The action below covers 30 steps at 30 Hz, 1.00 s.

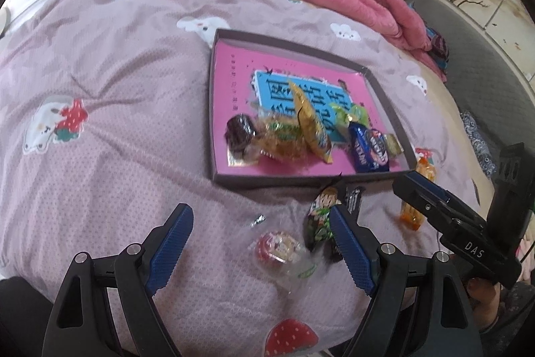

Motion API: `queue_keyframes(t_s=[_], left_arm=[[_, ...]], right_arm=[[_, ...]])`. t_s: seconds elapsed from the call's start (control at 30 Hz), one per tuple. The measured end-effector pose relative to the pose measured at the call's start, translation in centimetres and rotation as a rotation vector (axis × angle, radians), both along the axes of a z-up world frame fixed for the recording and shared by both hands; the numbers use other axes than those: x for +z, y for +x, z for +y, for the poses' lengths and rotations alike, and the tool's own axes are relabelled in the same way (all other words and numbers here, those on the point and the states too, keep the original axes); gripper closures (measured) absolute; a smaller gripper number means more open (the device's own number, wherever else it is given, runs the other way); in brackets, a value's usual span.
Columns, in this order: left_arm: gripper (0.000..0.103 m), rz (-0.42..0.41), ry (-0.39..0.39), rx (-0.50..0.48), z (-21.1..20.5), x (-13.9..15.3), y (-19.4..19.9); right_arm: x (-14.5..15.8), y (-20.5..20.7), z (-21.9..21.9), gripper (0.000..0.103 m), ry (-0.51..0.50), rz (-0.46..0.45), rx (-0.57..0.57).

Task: Organize snacks
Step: 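Withdraw both open grippers from the tray toward the loose snacks, then grasp the Snickers bar with the right gripper while the left grasps the clear candy bag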

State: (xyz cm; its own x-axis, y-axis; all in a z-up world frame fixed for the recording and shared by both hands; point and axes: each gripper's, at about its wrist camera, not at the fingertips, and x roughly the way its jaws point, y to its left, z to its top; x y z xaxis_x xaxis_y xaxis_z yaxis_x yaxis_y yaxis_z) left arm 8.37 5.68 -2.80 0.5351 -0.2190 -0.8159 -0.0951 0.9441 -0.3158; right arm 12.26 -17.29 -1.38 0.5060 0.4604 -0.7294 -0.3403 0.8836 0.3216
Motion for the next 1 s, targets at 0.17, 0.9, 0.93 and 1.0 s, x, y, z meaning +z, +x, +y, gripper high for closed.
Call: queue_keyframes(t_s=[0.17,0.9,0.93,1.0], left_arm=[[0.018,0.056,-0.032,0.014,0.2,-1.3,-0.1],[0.018,0.152,-0.065,0.000,-1.2,-4.3,0.3],[0.019,0.155,-0.062,0.001,-1.3,-4.3,0.3],[0.018,0.160,-0.058,0.002,-1.3,-4.5,0.4]], right_arm=[[-1.6,0.0,0.7,0.029,0.024,0.095,0.012],[-5.7,1.0,1.7,0.037,0.126,0.318,-0.021],[-5.7,1.0,1.9,0.037,0.119,0.319,-0.020],[-5.7,1.0,2.4,0.037,0.101,0.314,-0.010]])
